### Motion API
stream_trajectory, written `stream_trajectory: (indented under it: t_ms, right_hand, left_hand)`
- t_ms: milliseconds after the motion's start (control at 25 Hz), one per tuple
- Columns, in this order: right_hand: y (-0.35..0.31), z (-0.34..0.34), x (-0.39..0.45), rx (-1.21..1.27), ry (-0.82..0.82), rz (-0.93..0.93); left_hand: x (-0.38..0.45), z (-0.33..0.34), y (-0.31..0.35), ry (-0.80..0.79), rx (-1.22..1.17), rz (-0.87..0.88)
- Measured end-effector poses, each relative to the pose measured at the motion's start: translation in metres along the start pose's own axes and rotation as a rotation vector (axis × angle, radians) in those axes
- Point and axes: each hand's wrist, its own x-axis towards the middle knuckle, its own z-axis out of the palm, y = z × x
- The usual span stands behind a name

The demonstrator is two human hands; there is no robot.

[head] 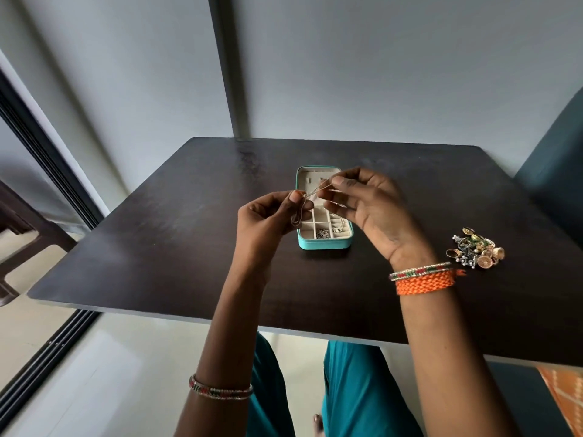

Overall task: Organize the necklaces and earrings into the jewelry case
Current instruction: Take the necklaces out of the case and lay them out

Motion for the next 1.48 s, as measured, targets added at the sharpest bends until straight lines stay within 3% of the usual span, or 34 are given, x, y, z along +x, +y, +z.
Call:
stream_trajectory:
  t_ms: [200, 560, 680, 840, 1040, 1200, 1280, 1400, 1480]
  right_hand:
    - [-0.002, -0.018, -0.020, 0.365, 0.056, 0.034]
    - [0.002, -0.034, -0.031, 0.511, 0.168, 0.067]
    - [0.009, -0.029, -0.029, 0.309, 0.196, 0.046]
    - [0.023, -0.019, -0.027, -0.298, 0.264, -0.125]
    - [0.024, -0.013, -0.025, -0.462, 0.369, -0.085]
    - [0.018, -0.009, -0.043, -0.789, -0.182, 0.209]
    - [0.018, -0.006, -0.047, -0.656, -0.229, 0.088]
    - [0.015, -0.015, -0.039, -0.157, -0.090, -0.026]
    - [0.013, -0.022, -0.034, 0.030, -0.069, -0.028]
  left_hand:
    - [-0.013, -0.003, 0.007, 0.065, -0.174, -0.135]
    - [-0.018, 0.000, 0.008, 0.134, -0.291, -0.166]
    - [-0.017, 0.000, 0.010, 0.155, -0.205, -0.123]
    - [-0.021, 0.007, 0.010, 0.126, -0.118, -0.074]
    - [-0.019, 0.004, 0.008, 0.245, -0.201, -0.026]
    - [-0.016, -0.005, 0.005, 0.227, -0.168, -0.049]
    - [-0.016, -0.007, 0.002, 0.220, -0.065, -0.021]
    - [-0.017, -0.014, -0.003, 0.178, 0.032, -0.058]
    - [-0.021, -0.016, -0.007, 0.073, 0.114, -0.106]
